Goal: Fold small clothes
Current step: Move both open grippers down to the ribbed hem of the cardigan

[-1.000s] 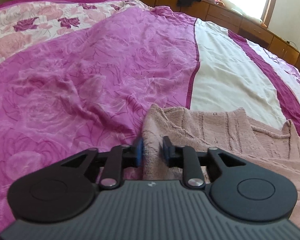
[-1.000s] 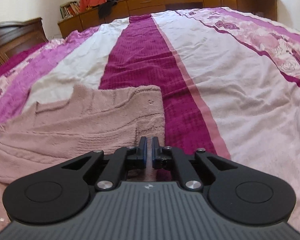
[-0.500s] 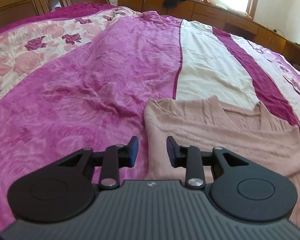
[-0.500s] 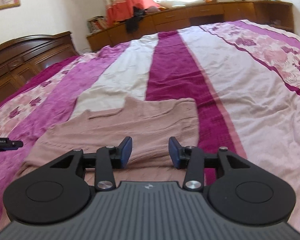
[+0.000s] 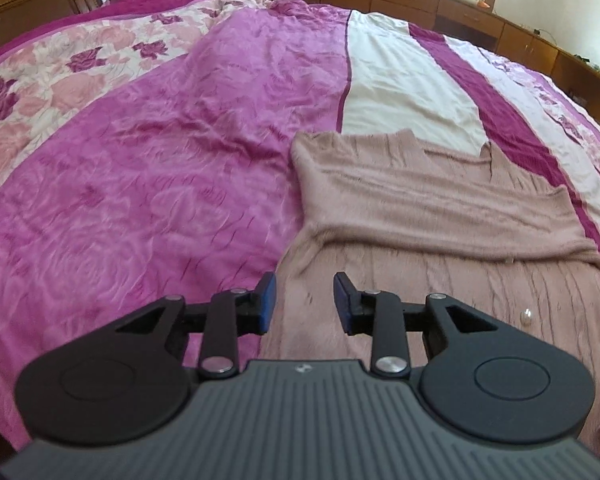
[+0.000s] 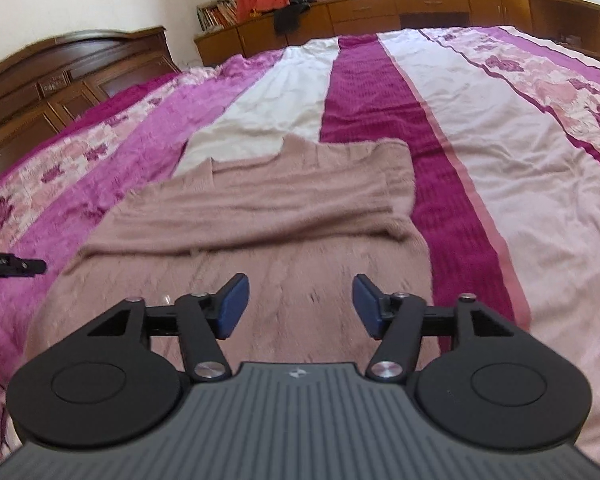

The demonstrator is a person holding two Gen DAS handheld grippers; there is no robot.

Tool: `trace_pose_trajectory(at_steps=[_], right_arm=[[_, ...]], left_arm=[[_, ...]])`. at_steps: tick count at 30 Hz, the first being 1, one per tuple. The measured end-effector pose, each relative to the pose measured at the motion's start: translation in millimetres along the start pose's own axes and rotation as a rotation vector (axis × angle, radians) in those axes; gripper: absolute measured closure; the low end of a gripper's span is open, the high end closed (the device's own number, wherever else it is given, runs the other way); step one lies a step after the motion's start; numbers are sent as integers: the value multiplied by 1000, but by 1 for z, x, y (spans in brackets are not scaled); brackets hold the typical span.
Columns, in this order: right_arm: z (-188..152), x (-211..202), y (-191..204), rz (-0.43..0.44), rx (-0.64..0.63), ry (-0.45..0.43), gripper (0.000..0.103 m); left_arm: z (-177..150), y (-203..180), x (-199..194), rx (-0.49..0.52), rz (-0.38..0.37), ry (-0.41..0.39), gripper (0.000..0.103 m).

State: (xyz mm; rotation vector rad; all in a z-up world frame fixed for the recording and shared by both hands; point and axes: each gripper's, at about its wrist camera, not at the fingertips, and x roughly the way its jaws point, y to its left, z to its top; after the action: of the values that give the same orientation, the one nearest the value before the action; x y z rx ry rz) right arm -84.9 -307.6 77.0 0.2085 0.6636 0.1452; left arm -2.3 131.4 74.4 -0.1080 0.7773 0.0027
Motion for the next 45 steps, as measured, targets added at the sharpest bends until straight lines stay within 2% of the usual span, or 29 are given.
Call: trace_pose_trajectory(at_steps=[3,13,19,22,29,32,38,41,45], right_arm=[[-8,-6,-5,-36,-13,10,28],[-37,-32,-26,-128,34,55,23],[-49,-42,-35,-151,49,82,21],[-54,-41,-38,-144,69,119,20],[-67,-33,-35,-68,106,195,20],[-69,-25,-31,-46,82,236,20],[-70,-7,-35,-6,82,307,19],[-70,0,-34,7,59,335,16],[-70,11,-32,16,30,367,13]], left_arm=[[-9,6,-5,-18,-1,18,57],[-38,11,-17,6,-16,91,56],[-57,15,-19,16,-4,136,51],[-64,17,-19,20,1,155,49],[-79,20,-16,39,41,201,49],[-82,22,-12,16,9,231,49],[-87,21,3,-61,-120,300,49],[-89,18,11,-62,-172,320,37],[-89,11,18,-24,-193,328,36]])
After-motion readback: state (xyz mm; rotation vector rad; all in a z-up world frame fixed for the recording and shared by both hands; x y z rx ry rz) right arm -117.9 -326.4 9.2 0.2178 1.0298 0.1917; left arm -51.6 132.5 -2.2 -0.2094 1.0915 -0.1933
